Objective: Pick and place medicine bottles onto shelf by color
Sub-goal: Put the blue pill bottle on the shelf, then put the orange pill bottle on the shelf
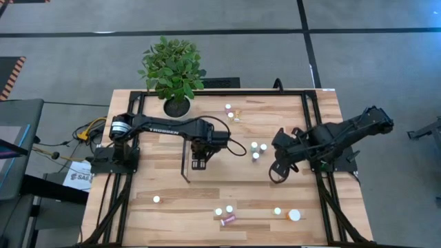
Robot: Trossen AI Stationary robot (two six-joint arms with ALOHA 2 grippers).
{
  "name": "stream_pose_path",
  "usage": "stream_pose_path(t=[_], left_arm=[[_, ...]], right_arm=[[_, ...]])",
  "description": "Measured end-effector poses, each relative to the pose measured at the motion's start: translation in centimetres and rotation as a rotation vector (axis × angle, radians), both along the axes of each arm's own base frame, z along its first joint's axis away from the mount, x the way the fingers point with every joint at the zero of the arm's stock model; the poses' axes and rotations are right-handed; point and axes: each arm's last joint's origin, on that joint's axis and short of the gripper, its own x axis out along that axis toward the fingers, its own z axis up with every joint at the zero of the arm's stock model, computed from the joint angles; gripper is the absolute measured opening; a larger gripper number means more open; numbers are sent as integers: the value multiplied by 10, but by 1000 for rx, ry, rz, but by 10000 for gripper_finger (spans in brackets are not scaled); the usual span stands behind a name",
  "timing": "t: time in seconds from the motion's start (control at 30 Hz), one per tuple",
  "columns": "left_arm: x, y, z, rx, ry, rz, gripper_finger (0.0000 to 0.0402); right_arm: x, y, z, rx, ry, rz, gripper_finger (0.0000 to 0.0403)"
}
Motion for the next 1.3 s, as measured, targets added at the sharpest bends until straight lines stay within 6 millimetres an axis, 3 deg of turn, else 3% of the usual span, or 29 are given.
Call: stream_pose_path(t=[0.2, 0.5, 0.87, 0.97, 1.1, 1.3], left_arm=[[0, 7, 0, 5, -4, 25, 112], [0, 8, 4, 10, -5, 93, 185], [3, 6, 47, -13, -51, 216, 201], [6, -9, 63, -58, -109, 244, 202], [6, -45, 76, -99, -145, 238, 202], [-17, -100, 78, -94, -7, 262, 202]], right_arm=[[1, -2, 0, -1, 0, -8, 155], [1, -2, 0, -5, 3, 5, 157], [0, -2, 0, -20, 14, 44, 155], [0, -2, 0, -21, 17, 45, 155], [-3, 1, -1, -31, 37, 70, 152], [-8, 7, -1, -44, 68, 117, 151]])
